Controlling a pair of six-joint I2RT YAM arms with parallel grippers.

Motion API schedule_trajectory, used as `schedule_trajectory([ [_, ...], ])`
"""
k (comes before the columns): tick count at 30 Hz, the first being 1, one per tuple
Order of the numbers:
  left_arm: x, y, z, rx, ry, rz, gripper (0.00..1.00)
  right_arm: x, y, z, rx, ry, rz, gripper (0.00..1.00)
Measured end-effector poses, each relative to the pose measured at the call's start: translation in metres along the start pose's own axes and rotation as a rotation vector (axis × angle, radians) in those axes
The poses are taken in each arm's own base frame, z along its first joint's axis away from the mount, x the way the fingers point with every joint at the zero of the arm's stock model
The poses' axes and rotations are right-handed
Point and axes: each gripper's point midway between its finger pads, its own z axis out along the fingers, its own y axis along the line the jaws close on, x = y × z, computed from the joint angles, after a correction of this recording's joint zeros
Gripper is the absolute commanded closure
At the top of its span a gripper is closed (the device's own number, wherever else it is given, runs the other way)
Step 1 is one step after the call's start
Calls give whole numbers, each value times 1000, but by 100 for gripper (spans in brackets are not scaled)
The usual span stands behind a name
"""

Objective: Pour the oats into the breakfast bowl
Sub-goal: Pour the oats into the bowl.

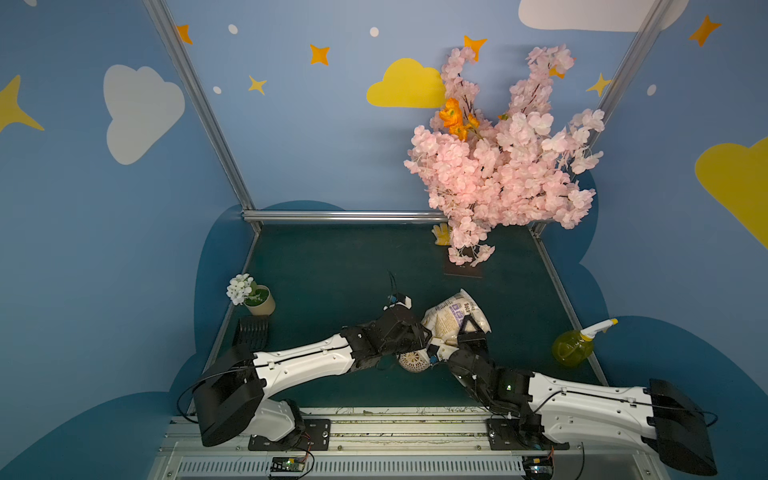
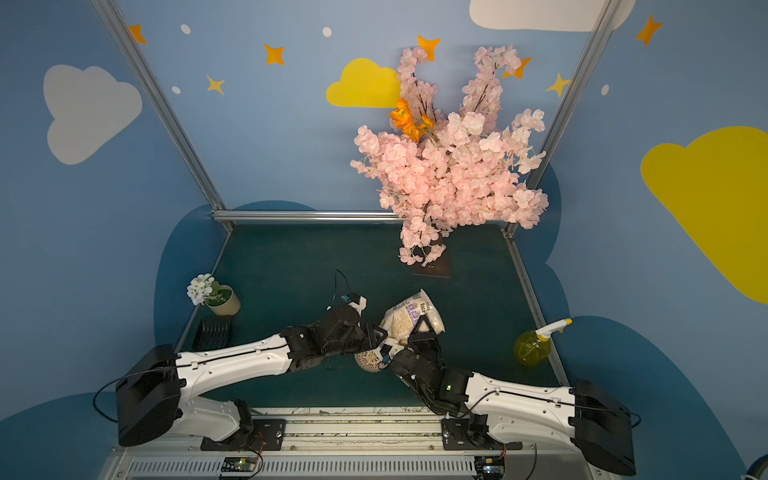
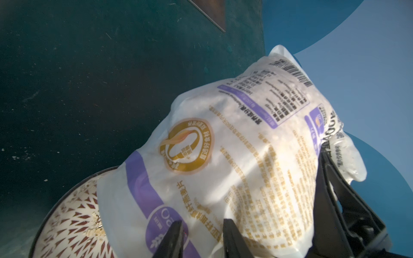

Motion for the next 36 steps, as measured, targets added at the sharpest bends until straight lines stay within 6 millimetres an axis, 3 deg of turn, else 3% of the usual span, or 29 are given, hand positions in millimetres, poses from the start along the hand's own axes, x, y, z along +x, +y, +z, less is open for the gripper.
schedule_trajectory([
  [36,4,8,1,-10,1,-8,72,-7,-12,-7,58,-2,-94,100],
])
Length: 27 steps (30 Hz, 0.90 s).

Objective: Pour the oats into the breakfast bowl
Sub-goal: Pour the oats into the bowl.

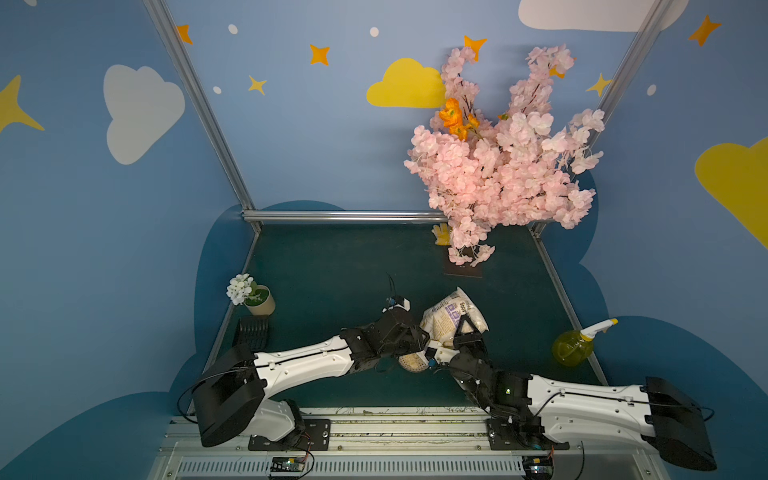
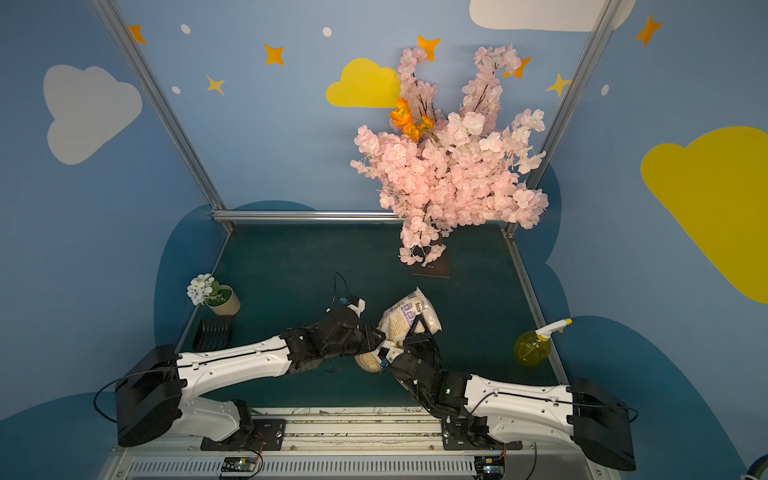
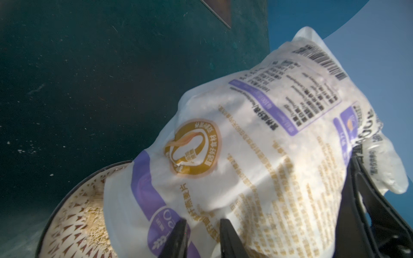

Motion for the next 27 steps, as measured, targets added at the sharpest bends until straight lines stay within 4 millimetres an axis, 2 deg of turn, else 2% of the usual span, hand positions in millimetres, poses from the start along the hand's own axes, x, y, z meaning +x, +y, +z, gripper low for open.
schedule_trajectory([
  [27,1,3,-2,-3,-6,-6,73,-4,-5,-2,33,-7,-54,100],
])
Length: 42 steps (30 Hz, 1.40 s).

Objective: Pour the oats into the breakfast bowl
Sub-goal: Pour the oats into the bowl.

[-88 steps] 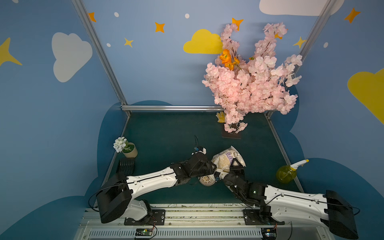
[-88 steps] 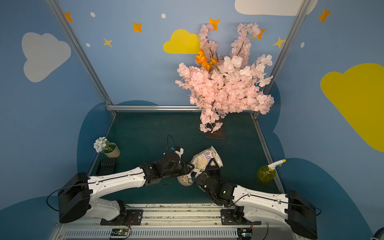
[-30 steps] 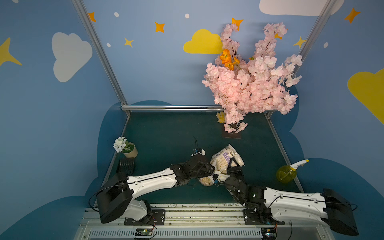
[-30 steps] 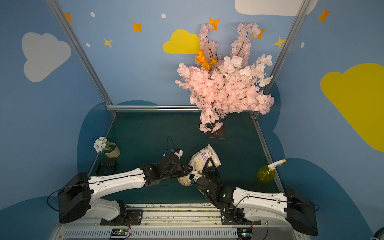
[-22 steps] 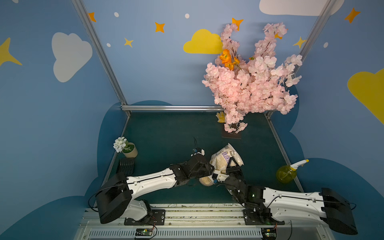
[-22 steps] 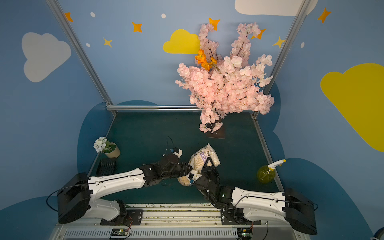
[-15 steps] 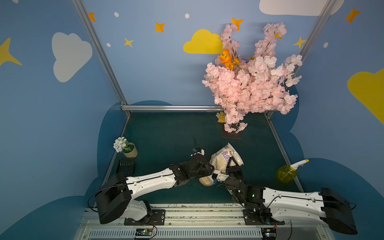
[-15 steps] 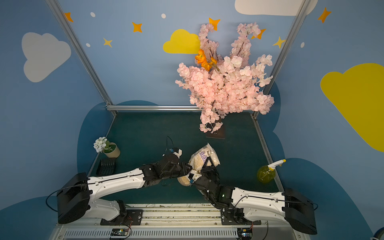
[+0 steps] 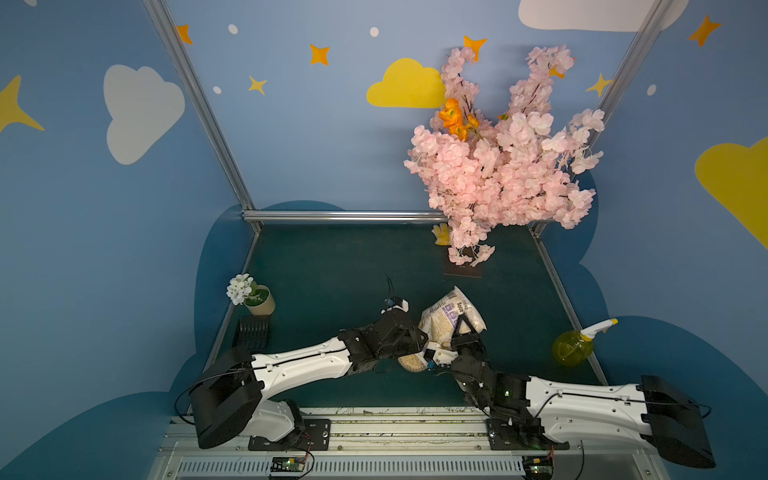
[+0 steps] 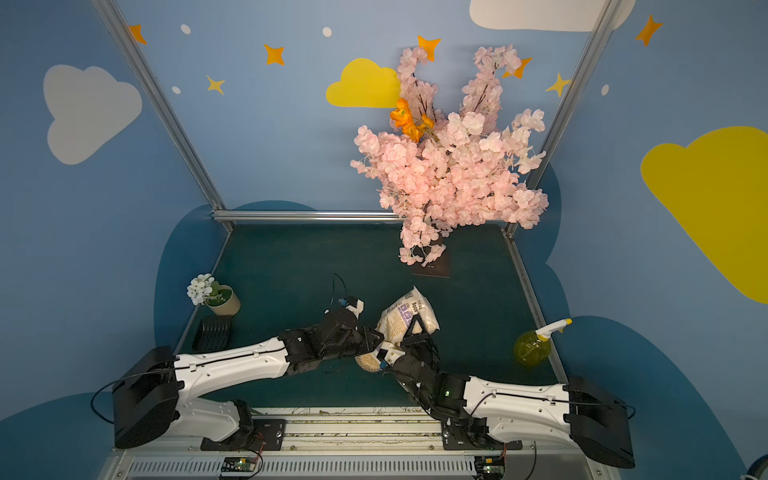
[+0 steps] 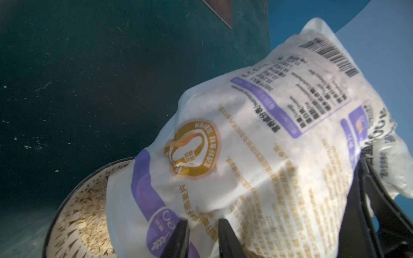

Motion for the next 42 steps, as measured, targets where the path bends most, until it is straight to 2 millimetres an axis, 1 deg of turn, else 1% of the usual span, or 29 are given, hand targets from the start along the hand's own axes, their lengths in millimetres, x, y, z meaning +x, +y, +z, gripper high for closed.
schedule_trajectory([
  [19,-1,-2,-2,8,-4,1,72,1,-7,0,23,1,-31,100],
  [26,0,1,-2,9,-5,0,72,1,-4,-1,28,-6,-45,100],
  [42,0,0,-2,15,-8,0,72,1,-7,-1,36,-9,-60,100],
])
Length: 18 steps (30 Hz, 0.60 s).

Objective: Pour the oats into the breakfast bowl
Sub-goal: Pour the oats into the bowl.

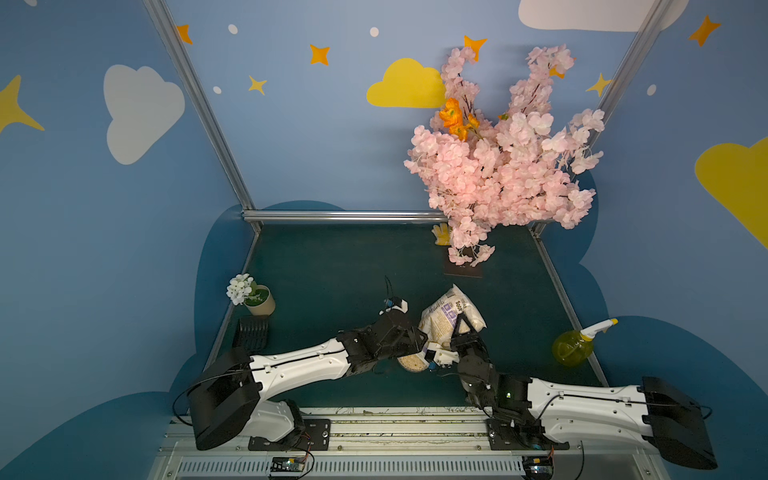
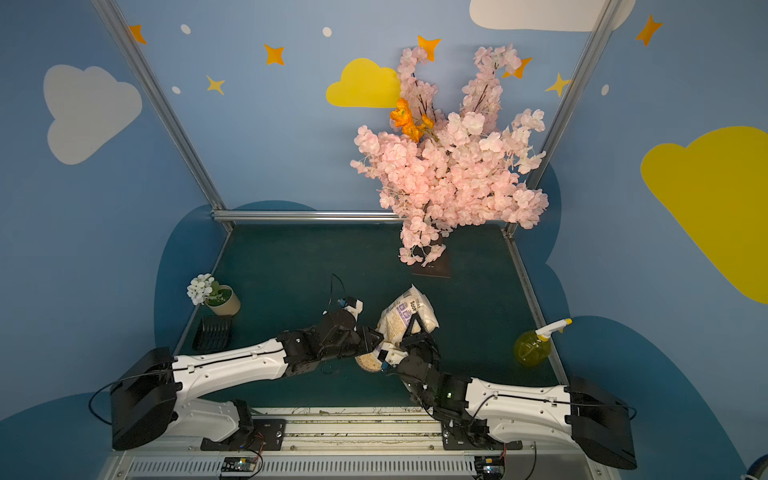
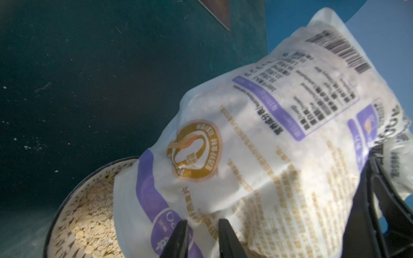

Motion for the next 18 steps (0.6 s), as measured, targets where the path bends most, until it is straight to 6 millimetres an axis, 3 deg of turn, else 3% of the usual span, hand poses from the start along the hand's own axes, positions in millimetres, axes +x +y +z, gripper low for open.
schedule_trajectory([
  [18,1,4,-4,12,-10,0,73,-2,0,2,1,-12,-10,100],
])
